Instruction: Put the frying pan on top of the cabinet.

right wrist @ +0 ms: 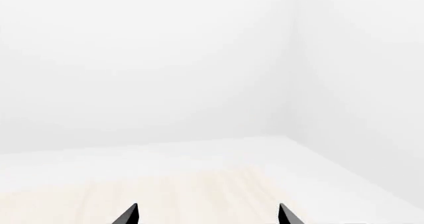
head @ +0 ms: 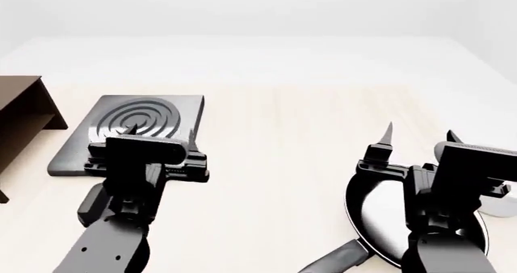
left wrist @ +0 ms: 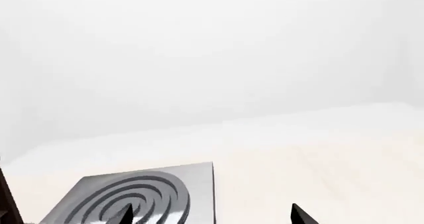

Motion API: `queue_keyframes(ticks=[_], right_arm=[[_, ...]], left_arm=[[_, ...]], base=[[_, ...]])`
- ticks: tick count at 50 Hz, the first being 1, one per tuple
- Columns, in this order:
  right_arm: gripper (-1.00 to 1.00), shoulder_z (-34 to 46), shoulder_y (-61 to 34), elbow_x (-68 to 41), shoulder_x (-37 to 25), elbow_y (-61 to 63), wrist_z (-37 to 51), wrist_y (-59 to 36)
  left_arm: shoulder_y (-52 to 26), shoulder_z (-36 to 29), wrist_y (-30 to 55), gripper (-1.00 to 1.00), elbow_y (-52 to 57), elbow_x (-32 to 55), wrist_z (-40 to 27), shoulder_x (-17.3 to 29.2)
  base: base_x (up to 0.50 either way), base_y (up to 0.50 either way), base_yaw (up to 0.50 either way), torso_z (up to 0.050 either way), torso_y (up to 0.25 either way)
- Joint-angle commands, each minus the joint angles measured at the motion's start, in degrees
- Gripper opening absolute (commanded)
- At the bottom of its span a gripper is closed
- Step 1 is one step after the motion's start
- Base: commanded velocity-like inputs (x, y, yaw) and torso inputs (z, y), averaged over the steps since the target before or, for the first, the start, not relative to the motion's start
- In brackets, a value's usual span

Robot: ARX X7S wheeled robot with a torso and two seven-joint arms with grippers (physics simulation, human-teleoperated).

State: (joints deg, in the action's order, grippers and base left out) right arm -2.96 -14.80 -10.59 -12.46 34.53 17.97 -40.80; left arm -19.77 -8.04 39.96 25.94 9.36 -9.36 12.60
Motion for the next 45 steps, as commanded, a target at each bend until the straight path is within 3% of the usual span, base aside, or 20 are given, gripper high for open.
queue_keyframes(ticks=[1, 2, 3, 4, 22, 28, 31, 37, 40, 45], right_arm=[[1.00, -0.90, -0.46, -1.00, -0.33, 0.29, 0.27, -1.19], [1.00, 0.14, -0.26, -0.39, -0.27, -1.18, 0.29, -0.60], [1.00, 0.17, -0.28, -0.41, -0.28, -1.28, 0.32, -0.55], [1.00, 0.29, -0.26, -0.34, -0.30, -1.42, 0.36, -0.42], [1.00, 0.84, -0.35, -0.59, -0.67, -1.92, 0.74, -0.12], [1.00, 0.95, -0.43, -0.72, -0.78, -2.00, 0.88, -0.11], [1.00, 0.97, -0.43, -0.76, -0.84, -2.12, 0.97, -0.08], [1.00, 0.99, -0.50, -0.99, -0.97, -1.89, 1.12, -0.34], [1.00, 0.99, -0.44, -1.03, -1.00, -2.05, 1.19, -0.13], [1.00, 0.94, -0.52, -1.26, -1.10, -1.94, 1.28, -0.27]], left_arm=[[-3.00, -6.67, 25.34, 1.00, 15.43, 13.40, 15.04, 10.92], [-10.61, -7.79, 33.94, 1.00, 24.03, 21.99, 21.15, 12.27], [-11.13, -7.18, 42.53, 1.00, 27.10, 24.61, 20.99, 11.75], [-11.14, -7.19, 45.45, 1.00, 27.14, 24.72, 20.92, 11.76], [-10.79, -7.47, 45.73, 1.00, 27.86, 26.82, 19.91, 12.11], [-11.45, -9.19, 49.52, 1.00, 28.96, 29.01, 17.45, 9.67], [-12.84, -9.16, 49.98, 1.00, 27.21, 39.63, 9.08, 9.88], [-19.79, -10.23, 48.91, 1.00, 17.20, 80.28, -26.08, 10.34], [-21.47, -12.80, 46.63, 1.00, 15.68, 87.33, -34.00, 10.26], [-21.95, -15.14, 45.41, 1.00, 15.46, 87.50, -36.38, 8.96]], base=[[0.00, 0.00, 0.00, 0.000, 0.000], [0.00, 0.00, 0.00, 0.000, 0.000], [0.00, 0.00, 0.00, 0.000, 0.000], [0.00, 0.00, 0.00, 0.000, 0.000], [0.00, 0.00, 0.00, 0.000, 0.000], [0.00, 0.00, 0.00, 0.000, 0.000], [0.00, 0.00, 0.00, 0.000, 0.000], [0.00, 0.00, 0.00, 0.000, 0.000], [0.00, 0.00, 0.00, 0.000, 0.000], [0.00, 0.00, 0.00, 0.000, 0.000]])
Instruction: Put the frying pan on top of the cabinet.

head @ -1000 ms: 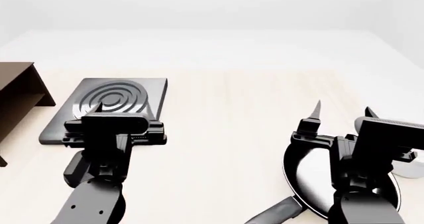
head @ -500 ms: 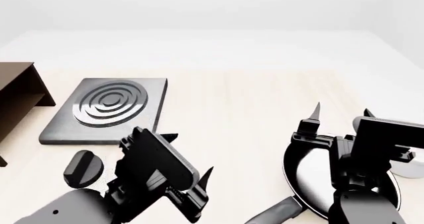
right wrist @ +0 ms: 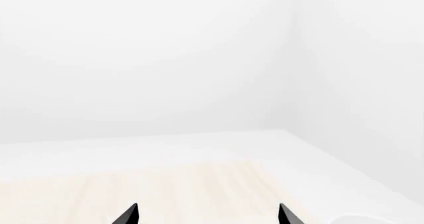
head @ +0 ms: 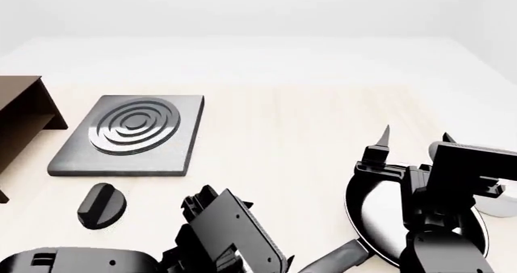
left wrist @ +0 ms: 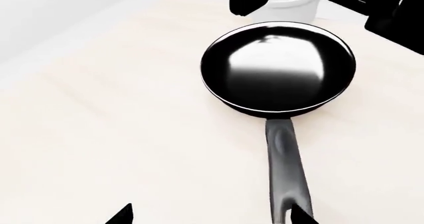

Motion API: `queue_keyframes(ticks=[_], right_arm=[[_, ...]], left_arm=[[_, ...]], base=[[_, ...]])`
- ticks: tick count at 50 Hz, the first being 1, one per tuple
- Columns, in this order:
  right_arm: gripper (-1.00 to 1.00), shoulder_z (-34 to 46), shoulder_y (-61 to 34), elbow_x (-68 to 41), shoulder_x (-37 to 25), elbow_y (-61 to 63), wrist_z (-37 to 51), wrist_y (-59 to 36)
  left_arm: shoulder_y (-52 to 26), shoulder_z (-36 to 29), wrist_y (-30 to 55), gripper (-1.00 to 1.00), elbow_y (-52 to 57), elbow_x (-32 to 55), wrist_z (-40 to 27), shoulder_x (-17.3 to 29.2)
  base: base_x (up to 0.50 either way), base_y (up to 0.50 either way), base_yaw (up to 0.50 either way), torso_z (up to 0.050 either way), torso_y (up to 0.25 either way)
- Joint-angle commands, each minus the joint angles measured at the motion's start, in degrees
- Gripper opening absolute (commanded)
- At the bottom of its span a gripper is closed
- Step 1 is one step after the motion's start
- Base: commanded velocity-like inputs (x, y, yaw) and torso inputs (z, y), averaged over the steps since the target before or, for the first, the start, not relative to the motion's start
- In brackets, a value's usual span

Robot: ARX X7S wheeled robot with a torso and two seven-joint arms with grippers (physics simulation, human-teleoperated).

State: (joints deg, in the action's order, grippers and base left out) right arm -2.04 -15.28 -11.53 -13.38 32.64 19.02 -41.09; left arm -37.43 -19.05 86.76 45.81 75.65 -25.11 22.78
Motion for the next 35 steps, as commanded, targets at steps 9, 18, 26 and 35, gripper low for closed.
queue_keyframes(ticks=[9, 18, 26, 35], right_arm=[[1.00, 0.01, -0.10, -0.59, -0.35, -0.25, 0.39, 0.14], [1.00, -0.08, -0.26, -0.91, -0.58, -0.02, 0.66, -0.34], [1.00, -0.35, -0.06, -1.17, -0.66, -0.39, 0.79, 0.21], [1.00, -0.63, -0.18, -1.55, -0.82, -0.79, 0.90, 0.39]], left_arm=[[-3.84, -7.01, -2.84, 1.00, -5.71, 18.56, -19.17, -3.80], [-2.30, -9.71, -3.71, 1.00, -5.89, 11.63, -14.44, -5.04], [-1.12, -13.09, -4.48, 1.00, -6.77, 8.44, -12.32, -6.39], [-1.22, -15.99, -6.04, 1.00, -7.82, 5.07, -9.39, -7.29]], base=[[0.00, 0.00, 0.00, 0.000, 0.000], [0.00, 0.00, 0.00, 0.000, 0.000], [0.00, 0.00, 0.00, 0.000, 0.000], [0.00, 0.00, 0.00, 0.000, 0.000]])
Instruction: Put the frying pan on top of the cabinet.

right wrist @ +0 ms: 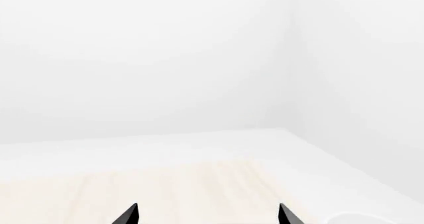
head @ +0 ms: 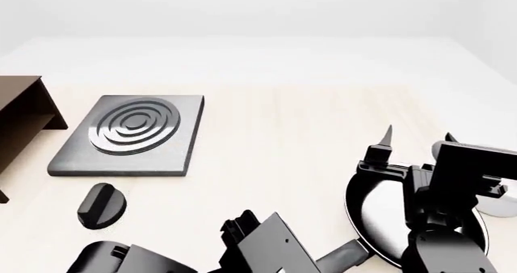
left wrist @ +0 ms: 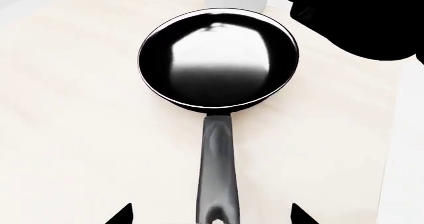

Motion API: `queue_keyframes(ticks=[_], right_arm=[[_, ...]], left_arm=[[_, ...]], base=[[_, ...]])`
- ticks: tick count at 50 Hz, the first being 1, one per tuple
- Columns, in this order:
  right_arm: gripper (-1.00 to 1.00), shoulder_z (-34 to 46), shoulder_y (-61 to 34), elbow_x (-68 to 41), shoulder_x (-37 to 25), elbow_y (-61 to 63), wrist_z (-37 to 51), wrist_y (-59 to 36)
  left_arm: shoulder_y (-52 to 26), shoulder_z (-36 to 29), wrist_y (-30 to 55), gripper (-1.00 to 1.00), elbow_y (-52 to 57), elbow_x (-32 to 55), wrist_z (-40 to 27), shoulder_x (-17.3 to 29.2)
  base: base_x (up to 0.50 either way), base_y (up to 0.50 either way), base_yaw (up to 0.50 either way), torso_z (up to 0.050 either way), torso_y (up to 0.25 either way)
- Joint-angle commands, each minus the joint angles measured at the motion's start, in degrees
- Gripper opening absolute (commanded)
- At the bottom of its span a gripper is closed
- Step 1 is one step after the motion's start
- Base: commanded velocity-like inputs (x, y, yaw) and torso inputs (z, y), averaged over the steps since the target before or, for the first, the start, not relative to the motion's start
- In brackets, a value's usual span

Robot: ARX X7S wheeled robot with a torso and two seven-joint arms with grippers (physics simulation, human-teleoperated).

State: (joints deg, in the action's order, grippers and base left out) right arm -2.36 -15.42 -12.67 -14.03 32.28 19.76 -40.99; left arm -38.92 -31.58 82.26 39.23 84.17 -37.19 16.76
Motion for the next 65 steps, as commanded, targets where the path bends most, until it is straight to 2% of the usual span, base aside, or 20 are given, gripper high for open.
queue_keyframes(ticks=[1, 9, 27, 39, 59, 65], right_arm=[[1.00, -0.36, 0.01, -0.45, -0.16, -0.55, 0.15, 0.42], [1.00, -0.89, -0.12, -0.90, -0.26, -0.66, 0.36, 0.41], [1.00, -1.43, -0.73, -1.84, -0.63, 0.34, 0.97, -0.72], [1.00, -1.00, -0.67, -2.02, -0.81, 0.53, 1.17, -0.59], [1.00, -0.55, -0.45, -2.28, -1.03, 0.22, 1.43, 0.11], [1.00, -0.51, -0.60, -2.49, -1.14, 0.38, 1.57, -0.15]], left_arm=[[0.18, -3.60, -1.72, 1.00, -1.29, -3.51, 3.03, -1.26], [-0.69, -6.10, -5.68, 1.00, -4.69, -10.14, 12.05, 0.00], [-3.07, -14.32, -12.83, 1.00, -20.36, -24.33, 21.89, -0.50], [-2.87, -18.21, -13.47, 1.00, -21.94, -25.46, 24.84, -0.59], [-3.50, -19.49, -13.96, 1.00, -26.56, -24.75, 26.97, -1.70], [-3.64, -20.00, -13.20, 1.00, -29.90, -22.98, 29.68, -2.59]], base=[[0.00, 0.00, 0.00, 0.000, 0.000], [0.00, 0.00, 0.00, 0.000, 0.000], [0.00, 0.00, 0.00, 0.000, 0.000], [0.00, 0.00, 0.00, 0.000, 0.000], [0.00, 0.00, 0.00, 0.000, 0.000], [0.00, 0.00, 0.00, 0.000, 0.000]])
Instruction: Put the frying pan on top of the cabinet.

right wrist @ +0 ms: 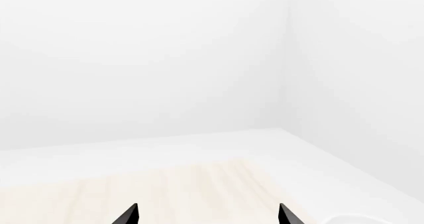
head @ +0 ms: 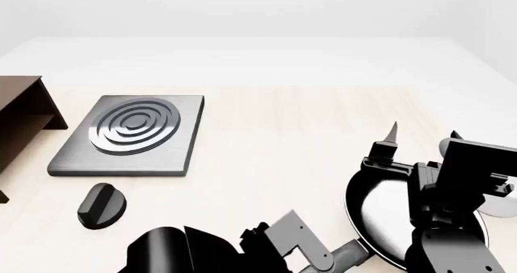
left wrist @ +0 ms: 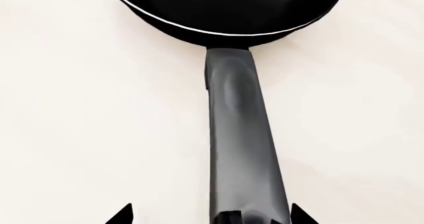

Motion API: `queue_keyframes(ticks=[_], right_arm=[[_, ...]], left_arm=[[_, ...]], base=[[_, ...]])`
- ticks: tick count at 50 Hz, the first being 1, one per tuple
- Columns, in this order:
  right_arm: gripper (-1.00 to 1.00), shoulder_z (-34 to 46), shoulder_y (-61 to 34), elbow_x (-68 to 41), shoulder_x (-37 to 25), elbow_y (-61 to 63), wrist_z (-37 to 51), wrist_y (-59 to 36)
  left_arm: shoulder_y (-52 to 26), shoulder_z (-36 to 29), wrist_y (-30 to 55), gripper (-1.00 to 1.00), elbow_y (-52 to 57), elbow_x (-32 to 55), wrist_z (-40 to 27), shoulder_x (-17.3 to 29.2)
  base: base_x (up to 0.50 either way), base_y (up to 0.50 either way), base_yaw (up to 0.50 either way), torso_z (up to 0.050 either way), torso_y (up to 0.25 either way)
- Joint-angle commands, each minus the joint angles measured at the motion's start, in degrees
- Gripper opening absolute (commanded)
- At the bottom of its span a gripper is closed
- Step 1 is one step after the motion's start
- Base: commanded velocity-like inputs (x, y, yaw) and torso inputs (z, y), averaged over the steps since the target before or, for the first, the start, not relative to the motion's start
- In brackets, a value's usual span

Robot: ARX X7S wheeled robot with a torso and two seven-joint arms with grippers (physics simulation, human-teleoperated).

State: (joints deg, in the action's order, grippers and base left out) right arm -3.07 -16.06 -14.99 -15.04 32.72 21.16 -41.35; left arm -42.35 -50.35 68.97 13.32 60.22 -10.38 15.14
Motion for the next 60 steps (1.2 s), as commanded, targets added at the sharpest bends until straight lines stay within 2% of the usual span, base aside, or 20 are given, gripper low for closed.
queue_keyframes(ticks=[1, 4, 5, 22, 27, 30, 32, 35, 41, 42, 47, 56, 60], right_arm=[[1.00, 0.21, 0.11, -0.21, -0.12, 0.00, 0.18, 0.23], [1.00, -0.01, -0.02, -0.53, -0.25, 0.51, 0.30, -0.35], [1.00, -0.02, 0.20, -0.43, -0.20, 0.22, 0.28, 0.19], [1.00, 0.53, 0.26, -0.50, -0.44, -0.06, 0.60, 0.45], [1.00, 0.34, 0.07, -0.78, -0.58, 0.06, 0.69, 0.20], [1.00, 0.04, 0.38, -0.97, -0.60, 0.30, 0.75, 0.40], [1.00, 0.16, 0.23, -1.00, -0.63, 0.41, 0.85, 0.15], [1.00, 0.56, 0.28, -0.86, -0.64, 0.42, 0.98, 0.16], [1.00, 0.33, 0.43, -1.04, -0.69, 0.28, 1.09, 0.45], [1.00, 0.32, 0.44, -1.07, -0.71, 0.30, 1.10, 0.46], [1.00, 0.28, 0.51, -1.20, -0.74, 0.25, 1.23, 0.53], [1.00, 0.46, 0.55, -1.25, -0.87, 0.07, 1.38, 0.62], [1.00, 0.69, 0.60, -1.21, -0.92, -0.09, 1.44, 0.75]], left_arm=[[-0.08, -1.73, -0.05, 1.00, -4.66, 0.77, 3.38, -1.26], [0.08, -2.22, -0.32, 1.00, -5.17, 0.53, 3.69, -1.48], [0.23, -2.15, -0.54, -1.00, -5.25, 0.31, 3.29, -1.52], [-0.23, -2.86, -3.30, -1.00, -3.57, -2.41, 2.37, 0.41], [-0.18, -2.34, -4.14, -1.00, -2.51, -3.87, 0.25, 1.91], [0.19, -1.06, -4.25, -1.00, -0.81, -5.61, -3.79, 4.61], [0.27, 0.25, -3.27, -1.00, 0.37, -4.96, -5.63, 6.06], [0.90, 4.22, -3.05, -1.00, 5.78, -3.27, -8.11, 12.08], [1.85, 10.20, -4.74, -1.00, 9.04, -1.21, -8.88, 19.87], [1.87, 10.19, -4.77, -1.00, 9.06, -1.21, -8.87, 19.91], [1.01, 18.12, -6.56, -1.00, 6.53, 2.95, -9.29, 24.31], [-6.75, 27.99, -4.78, -1.00, 4.44, 12.61, -13.29, 25.80], [-20.01, 31.55, 1.42, -1.00, -4.56, 20.46, -17.88, 24.43]], base=[[0.00, 0.00, 0.00, 0.000, 0.000], [0.00, 0.00, 0.00, 0.000, 0.000], [0.00, 0.00, 0.00, 0.000, 0.000], [0.00, 0.00, 0.00, 0.000, 0.000], [0.00, 0.00, 0.00, 0.000, 0.000], [0.00, 0.00, 0.00, 0.000, 0.000], [0.00, 0.00, 0.00, 0.000, 0.000], [0.00, 0.00, 0.00, 0.000, 0.000], [0.00, 0.00, 0.00, 0.000, 0.000], [0.00, 0.00, 0.00, 0.000, 0.000], [0.00, 0.00, 0.00, 0.000, 0.002], [0.00, 0.00, 0.00, 0.000, 0.002], [0.00, 0.00, 0.00, 0.000, 0.002]])
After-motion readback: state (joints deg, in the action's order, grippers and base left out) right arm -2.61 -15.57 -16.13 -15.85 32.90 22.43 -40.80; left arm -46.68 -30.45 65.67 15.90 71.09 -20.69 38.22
